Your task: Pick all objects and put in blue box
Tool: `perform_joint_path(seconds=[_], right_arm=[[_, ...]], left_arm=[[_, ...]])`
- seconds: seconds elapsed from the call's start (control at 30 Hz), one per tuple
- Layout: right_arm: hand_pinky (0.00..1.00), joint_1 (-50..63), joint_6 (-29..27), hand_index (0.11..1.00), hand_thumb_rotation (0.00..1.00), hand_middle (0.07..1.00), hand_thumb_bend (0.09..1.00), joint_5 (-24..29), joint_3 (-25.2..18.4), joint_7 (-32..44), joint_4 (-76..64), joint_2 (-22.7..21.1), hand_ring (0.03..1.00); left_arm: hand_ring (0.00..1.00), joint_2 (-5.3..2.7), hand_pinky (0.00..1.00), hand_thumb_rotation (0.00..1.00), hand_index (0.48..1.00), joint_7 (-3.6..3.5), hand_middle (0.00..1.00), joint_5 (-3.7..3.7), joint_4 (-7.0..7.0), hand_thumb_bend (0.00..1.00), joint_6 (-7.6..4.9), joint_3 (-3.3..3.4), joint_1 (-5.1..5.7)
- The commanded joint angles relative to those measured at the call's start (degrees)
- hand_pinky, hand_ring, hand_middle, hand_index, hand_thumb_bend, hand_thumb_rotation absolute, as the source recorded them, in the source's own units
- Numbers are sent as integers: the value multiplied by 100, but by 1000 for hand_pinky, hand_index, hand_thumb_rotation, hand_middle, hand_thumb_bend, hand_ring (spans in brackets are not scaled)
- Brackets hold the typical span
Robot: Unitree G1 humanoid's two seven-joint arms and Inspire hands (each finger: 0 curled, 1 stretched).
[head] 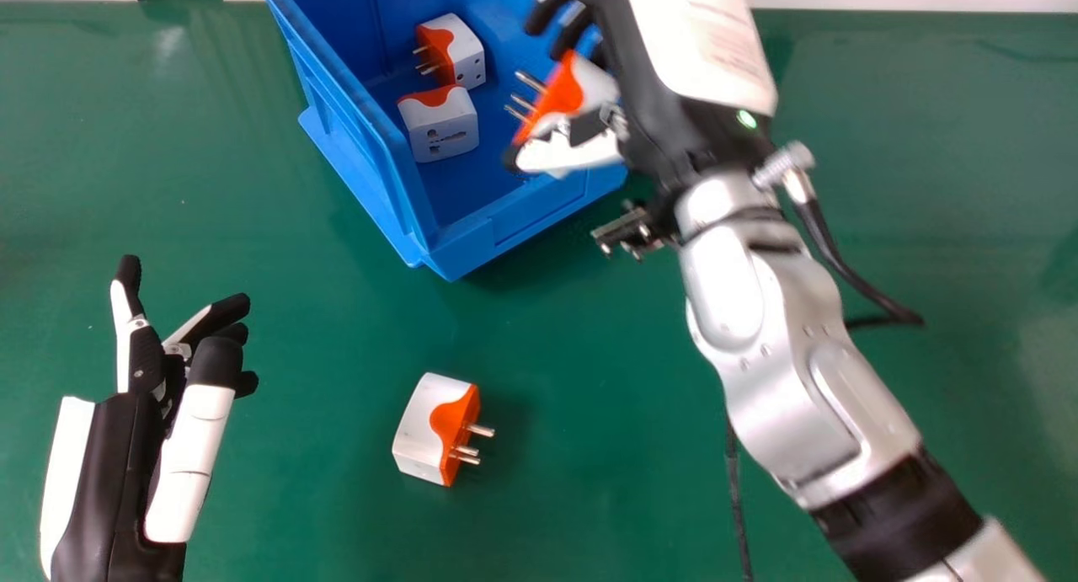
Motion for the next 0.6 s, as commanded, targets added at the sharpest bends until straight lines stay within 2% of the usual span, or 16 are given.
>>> perform_joint_path(seconds=[0.0,0.17,0.43,0.57], right_arm=[[251,-542,-250,596,0,506,473,30,-13,-134,379,152,399],[265,-1366,-592,588,0,529,475,170,-60,-294,1634,433,418],[295,-2526,-1242,581,0,539,479,300,1,-1024,3933,842,431],[306,-2736,-1514,568,0,541,483,319,29,-1246,4582,870,434]], left_arm=[[838,-4,732,985,889,33,852,46,-167,912,-7,-5,61],[838,1,733,986,889,58,852,90,-206,914,-2,-25,100],[838,-29,733,986,888,97,851,126,-220,903,-2,-71,132],[837,-44,732,986,886,114,850,113,-213,901,-1,-92,132]])
